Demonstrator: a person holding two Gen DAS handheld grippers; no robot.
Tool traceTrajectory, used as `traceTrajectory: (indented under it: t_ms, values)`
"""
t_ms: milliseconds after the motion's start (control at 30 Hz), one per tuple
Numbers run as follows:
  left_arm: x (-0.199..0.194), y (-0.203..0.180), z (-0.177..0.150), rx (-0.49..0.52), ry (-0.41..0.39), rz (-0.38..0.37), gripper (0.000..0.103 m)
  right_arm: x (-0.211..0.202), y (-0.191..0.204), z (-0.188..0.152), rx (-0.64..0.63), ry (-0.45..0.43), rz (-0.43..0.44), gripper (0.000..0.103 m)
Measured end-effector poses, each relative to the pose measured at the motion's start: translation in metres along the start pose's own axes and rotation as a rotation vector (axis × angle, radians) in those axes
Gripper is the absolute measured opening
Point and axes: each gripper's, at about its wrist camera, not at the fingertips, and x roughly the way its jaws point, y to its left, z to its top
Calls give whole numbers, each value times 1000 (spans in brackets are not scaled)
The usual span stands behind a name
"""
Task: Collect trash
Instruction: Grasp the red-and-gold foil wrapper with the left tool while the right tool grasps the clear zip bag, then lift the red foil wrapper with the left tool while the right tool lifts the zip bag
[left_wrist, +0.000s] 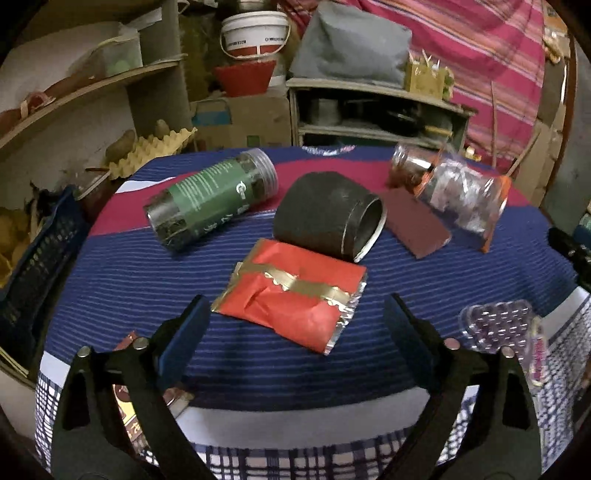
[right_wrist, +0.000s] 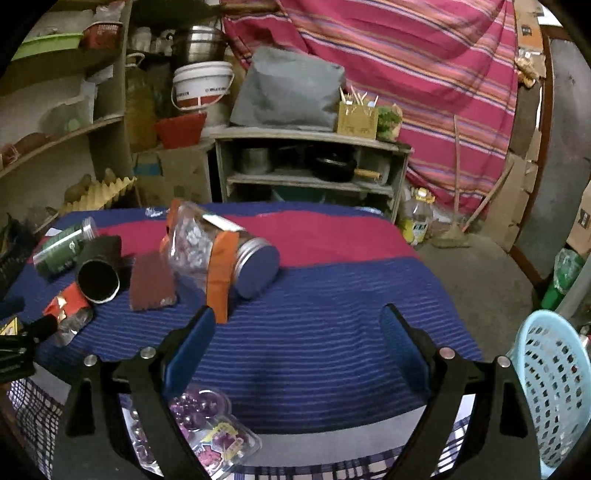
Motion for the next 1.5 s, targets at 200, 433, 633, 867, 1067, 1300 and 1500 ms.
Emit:
traceTrajectory:
  t_ms: [200,433,633,867,1067,1300,1500]
  values:
    - [19,-5,-1,44,55,39,63,2,2,-3,5,11,14,89]
    - [5,0,1,82,24,86,37,3,12,-6,-21,18,21,89]
    - [-12,8,13,75,-24,86,11,6,25,-5,-39,24,38,89]
    - [-33,13,28,81,-103,77,0,16,44,14,-30,31,87,89]
    - [-43,30,37,11,-138,35,0,41,66,34,-95,51,49,89]
    - [-34,57,36,-52,-118,48,0,66,77,36,-100,105,13,86]
    - [-24,78,34,-128,-90,31,0,61,79,31,-154,80,-30,47]
